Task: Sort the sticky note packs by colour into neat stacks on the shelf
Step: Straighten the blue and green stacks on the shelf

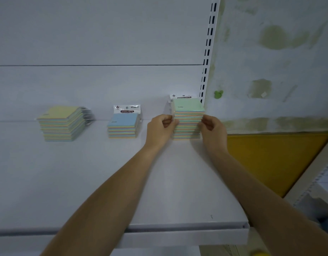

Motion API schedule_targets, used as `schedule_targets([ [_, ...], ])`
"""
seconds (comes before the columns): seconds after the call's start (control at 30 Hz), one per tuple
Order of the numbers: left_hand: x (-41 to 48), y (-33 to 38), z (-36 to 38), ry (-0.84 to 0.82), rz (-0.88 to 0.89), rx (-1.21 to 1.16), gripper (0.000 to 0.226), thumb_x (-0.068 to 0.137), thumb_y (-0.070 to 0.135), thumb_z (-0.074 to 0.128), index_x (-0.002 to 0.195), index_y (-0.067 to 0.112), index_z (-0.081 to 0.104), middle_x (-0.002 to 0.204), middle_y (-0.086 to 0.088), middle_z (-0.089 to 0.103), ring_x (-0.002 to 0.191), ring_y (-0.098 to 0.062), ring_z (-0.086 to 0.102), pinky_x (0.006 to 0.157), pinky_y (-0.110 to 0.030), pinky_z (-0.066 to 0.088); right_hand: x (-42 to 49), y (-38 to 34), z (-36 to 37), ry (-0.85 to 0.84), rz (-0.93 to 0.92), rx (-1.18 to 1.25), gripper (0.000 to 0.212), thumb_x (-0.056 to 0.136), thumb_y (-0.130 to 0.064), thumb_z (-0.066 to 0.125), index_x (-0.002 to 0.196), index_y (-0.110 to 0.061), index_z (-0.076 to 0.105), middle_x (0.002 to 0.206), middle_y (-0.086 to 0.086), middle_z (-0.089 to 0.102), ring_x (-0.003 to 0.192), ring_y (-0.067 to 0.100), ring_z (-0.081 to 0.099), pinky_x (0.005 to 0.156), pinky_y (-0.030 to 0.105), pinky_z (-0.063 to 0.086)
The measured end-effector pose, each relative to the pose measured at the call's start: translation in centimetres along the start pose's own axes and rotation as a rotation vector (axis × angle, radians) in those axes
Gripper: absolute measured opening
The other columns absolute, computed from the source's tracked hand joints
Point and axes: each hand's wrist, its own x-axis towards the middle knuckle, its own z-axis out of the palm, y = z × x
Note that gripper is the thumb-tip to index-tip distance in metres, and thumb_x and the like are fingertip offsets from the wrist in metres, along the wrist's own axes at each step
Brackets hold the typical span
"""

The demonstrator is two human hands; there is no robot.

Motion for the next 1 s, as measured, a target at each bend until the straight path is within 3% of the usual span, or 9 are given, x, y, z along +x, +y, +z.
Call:
schedule_targets([
  [0.2,0.1,0.0,0.1,0.034,0.046,0.056,0.038,0.083,0.02,0.066,0.116,0.004,0.058,0.106,-0.006,0.064,0.089,-0.012,0.057,0.077,-0.017,0.046,1.1,-0.3,0.2,0.005,0.069,0.0,0.035,0.089,-0.007,0.049,0.124,-0.008,0.052,0.115,0.003,0.061,0.098,0.01,0.053,0.079,0.02,0.039],
  [0.27,0.2,0.1,0.1,0.055,0.071,0.034,0.042,0.083,0.02,0.065,0.122,0.007,0.054,0.104,0.001,0.057,0.089,-0.009,0.057,0.075,-0.009,0.043,0.8,-0.1,0.6,0.026,0.029,0.008,0.037,0.09,-0.009,0.047,0.127,-0.009,0.049,0.11,-0.002,0.056,0.099,0.009,0.052,0.072,0.008,0.041],
  [0.37,0.4,0.1,0.1,0.073,0.133,0.013,0.032,0.085,0.011,0.062,0.115,0.003,0.06,0.104,-0.009,0.066,0.079,-0.003,0.056,0.07,0.002,0.041,0.4,0.1,0.8,0.045,-0.026,0.004,0.031,0.093,-0.012,0.046,0.123,-0.007,0.054,0.105,-0.003,0.057,0.096,0.008,0.053,0.059,-0.008,0.038],
  [0.57,0.7,0.3,0.1,0.041,0.093,-0.059,0.031,0.086,0.01,0.061,0.115,0.002,0.06,0.105,-0.009,0.064,0.086,-0.011,0.057,0.089,-0.033,0.054,1.0,-0.1,0.7,0.05,0.004,0.032,0.032,0.093,-0.013,0.048,0.124,-0.005,0.053,0.116,0.008,0.063,0.101,0.012,0.055,0.083,0.02,0.04],
  [0.67,0.7,0.3,0.1,0.067,0.098,-0.061,0.037,0.086,0.02,0.062,0.121,0.009,0.055,0.111,0.0,0.056,0.085,-0.005,0.055,0.077,-0.006,0.048,0.9,-0.6,0.7,0.08,-0.014,0.07,0.039,0.094,-0.018,0.048,0.132,-0.01,0.046,0.114,-0.005,0.053,0.108,0.008,0.051,0.089,0.02,0.04],
  [0.7,0.7,0.4,0.1,0.077,0.1,-0.081,0.037,0.087,0.021,0.062,0.121,0.01,0.056,0.112,0.0,0.056,0.087,-0.006,0.055,0.079,-0.007,0.049,0.8,-0.8,0.7,0.087,-0.024,0.074,0.038,0.094,-0.02,0.047,0.131,-0.011,0.047,0.113,-0.008,0.052,0.107,0.006,0.051,0.089,0.02,0.04],
  [0.77,0.9,0.6,0.2,0.083,0.109,-0.121,0.032,0.088,0.02,0.06,0.116,0.006,0.059,0.107,-0.001,0.06,0.088,-0.007,0.056,0.09,-0.033,0.054,0.9,-1.0,0.8,0.087,-0.026,0.081,0.035,0.094,-0.021,0.047,0.127,-0.01,0.052,0.108,-0.007,0.055,0.102,0.006,0.053,0.087,0.019,0.04],
  [0.83,0.9,0.7,0.3,0.08,0.088,-0.129,0.03,0.088,0.018,0.06,0.114,0.004,0.062,0.105,-0.005,0.063,0.089,-0.01,0.057,0.091,-0.047,0.052,1.1,-0.9,0.9,0.084,-0.012,0.105,0.033,0.093,-0.021,0.049,0.124,-0.009,0.055,0.105,-0.004,0.058,0.099,0.008,0.054,0.086,0.019,0.04],
  [1.0,0.9,0.6,0.3,0.059,0.056,-0.141,0.034,0.086,0.019,0.062,0.117,0.006,0.06,0.105,-0.005,0.063,0.093,-0.013,0.058,0.091,-0.041,0.053,0.9,-0.6,0.9,0.083,-0.021,0.101,0.033,0.094,-0.02,0.048,0.125,-0.01,0.054,0.116,0.003,0.061,0.102,0.008,0.054,0.079,0.009,0.042],
])
